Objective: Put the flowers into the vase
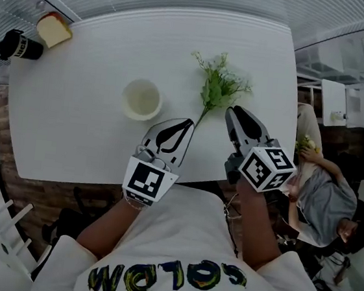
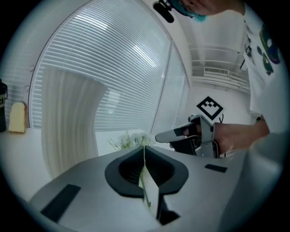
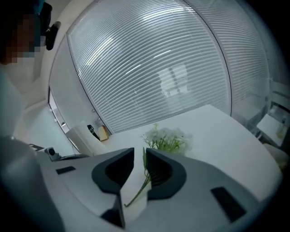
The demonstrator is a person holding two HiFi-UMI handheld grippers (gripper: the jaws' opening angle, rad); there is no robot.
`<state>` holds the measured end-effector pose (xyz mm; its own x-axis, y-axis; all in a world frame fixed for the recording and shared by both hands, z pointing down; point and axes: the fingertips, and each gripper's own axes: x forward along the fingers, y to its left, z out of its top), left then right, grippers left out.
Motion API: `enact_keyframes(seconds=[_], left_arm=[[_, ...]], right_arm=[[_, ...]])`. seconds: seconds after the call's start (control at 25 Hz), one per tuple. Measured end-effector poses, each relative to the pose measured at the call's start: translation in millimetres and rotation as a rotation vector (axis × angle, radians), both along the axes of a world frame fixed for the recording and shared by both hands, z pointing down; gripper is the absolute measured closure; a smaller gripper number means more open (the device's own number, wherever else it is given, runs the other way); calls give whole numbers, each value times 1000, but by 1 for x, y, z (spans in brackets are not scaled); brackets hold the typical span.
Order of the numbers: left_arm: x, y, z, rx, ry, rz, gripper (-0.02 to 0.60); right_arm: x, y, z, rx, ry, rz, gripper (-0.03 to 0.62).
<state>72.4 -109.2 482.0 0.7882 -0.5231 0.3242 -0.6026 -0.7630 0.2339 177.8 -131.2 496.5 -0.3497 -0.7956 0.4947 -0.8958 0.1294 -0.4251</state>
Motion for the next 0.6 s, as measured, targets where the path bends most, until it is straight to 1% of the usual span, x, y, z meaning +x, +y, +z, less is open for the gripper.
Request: enact_keyframes(seconds=[0.08, 0.2, 0.24, 0.36, 0.48, 0.6], left_arm=[[9, 1, 18, -22, -28, 25, 559], [23, 3, 43, -62, -67, 66, 494], [27, 3, 51, -73, -81, 73, 482], [40, 2, 72, -90, -135, 88, 462], [51, -1, 96, -105, -198, 107, 425], [59, -8, 117, -122, -270, 121, 419]], right_arm=[[4, -1, 13, -32, -18, 21, 478], [10, -4, 31, -76, -48, 45, 424], [12, -6, 37, -90, -62, 52, 412], [15, -10, 54, -134, -114, 71, 362], [19, -15, 71, -174, -134, 95, 309], [20, -21, 87, -213, -163, 116, 277]])
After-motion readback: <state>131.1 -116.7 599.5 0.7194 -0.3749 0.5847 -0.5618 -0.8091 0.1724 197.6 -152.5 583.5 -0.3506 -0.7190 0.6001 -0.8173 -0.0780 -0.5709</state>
